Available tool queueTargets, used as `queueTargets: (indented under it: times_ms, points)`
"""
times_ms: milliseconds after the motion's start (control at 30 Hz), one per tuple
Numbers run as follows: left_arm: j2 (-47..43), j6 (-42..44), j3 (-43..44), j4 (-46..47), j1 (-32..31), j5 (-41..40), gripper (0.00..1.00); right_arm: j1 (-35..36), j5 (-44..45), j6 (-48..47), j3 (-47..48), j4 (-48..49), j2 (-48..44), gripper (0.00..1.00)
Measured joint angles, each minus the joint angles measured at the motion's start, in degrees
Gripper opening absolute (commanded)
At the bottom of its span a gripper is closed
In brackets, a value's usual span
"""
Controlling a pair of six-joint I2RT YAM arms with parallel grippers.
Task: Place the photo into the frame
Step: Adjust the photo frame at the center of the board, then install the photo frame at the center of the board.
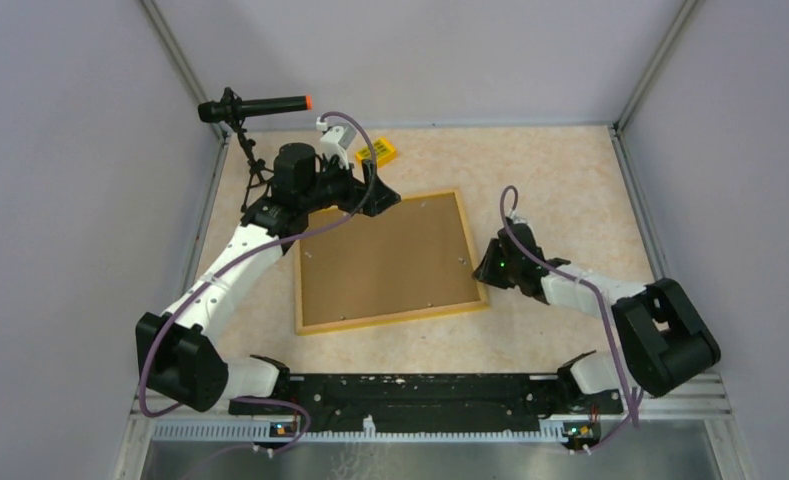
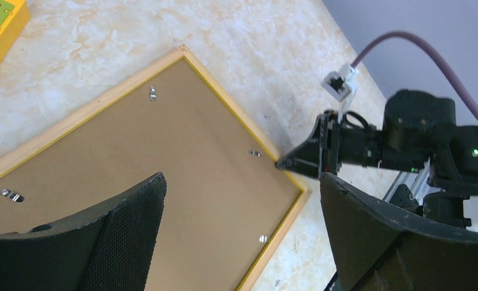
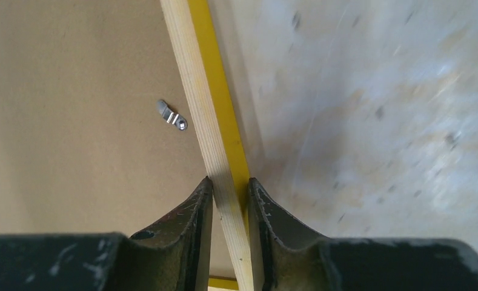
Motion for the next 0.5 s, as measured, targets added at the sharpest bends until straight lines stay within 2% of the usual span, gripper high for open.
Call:
queueTargets:
  times_ms: [33,167,200,267,367,500]
  points:
    - [0.0,0.02,0.0,-0.02,0.02,-0.07,0.99,1.49,0.02,1.6,-1.18,-0.35,-1.4,0.31]
    - [0.0,0.0,0.0,0.0,0.46,-0.02,0.99,4.02,-0.09,3.63,-3.8,-4.46,-6.82,0.74]
    - [0.0,0.0,0.0,-0.02,0.55,-0.04,0.99,4.02,0.31,2.38,-3.8,-5.14,-8.26,0.79]
    - [0.0,0.0,0.0,-0.02,0.68,-0.04,0.99,3.96,1.09,-0.09,-3.15,-6.43,-10.03,0.83]
    - [0.0,0.0,0.0,-0.02,0.7,-0.02,0.99,3.93,1.27,-4.87,-0.5,-7.69,-10.12,0.83]
    - [0.0,-0.02,0.0,-0.02,0.7,0.0,0.99,3.96,0.96,-10.08,5.38,-8.39,-5.75,0.74]
